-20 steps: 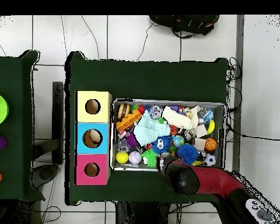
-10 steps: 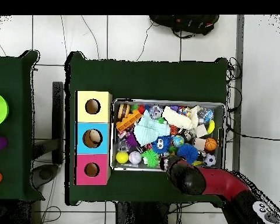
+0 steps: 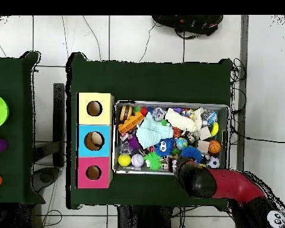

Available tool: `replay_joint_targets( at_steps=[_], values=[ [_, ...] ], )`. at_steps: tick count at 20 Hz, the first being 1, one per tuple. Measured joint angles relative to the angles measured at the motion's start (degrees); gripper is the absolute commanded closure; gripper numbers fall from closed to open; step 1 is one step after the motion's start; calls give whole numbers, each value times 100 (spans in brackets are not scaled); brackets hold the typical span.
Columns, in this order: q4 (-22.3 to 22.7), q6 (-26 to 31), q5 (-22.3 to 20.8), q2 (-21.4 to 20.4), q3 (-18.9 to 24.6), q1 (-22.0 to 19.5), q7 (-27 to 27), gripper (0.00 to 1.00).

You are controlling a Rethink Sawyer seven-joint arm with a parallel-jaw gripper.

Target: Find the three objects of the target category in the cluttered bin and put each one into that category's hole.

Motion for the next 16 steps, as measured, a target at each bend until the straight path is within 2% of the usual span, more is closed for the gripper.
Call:
replay_joint_targets(
  at_steps=[2,4,8,16],
  values=[
    [-10,74,-4,-101,-17,39,0,0],
    [-132,214,-67,-295,-176,311,0,0],
    [-293,241,-154,-420,-332,654,0,0],
    [-540,154,-195,-417,-658,1193,0,0]
  ],
)
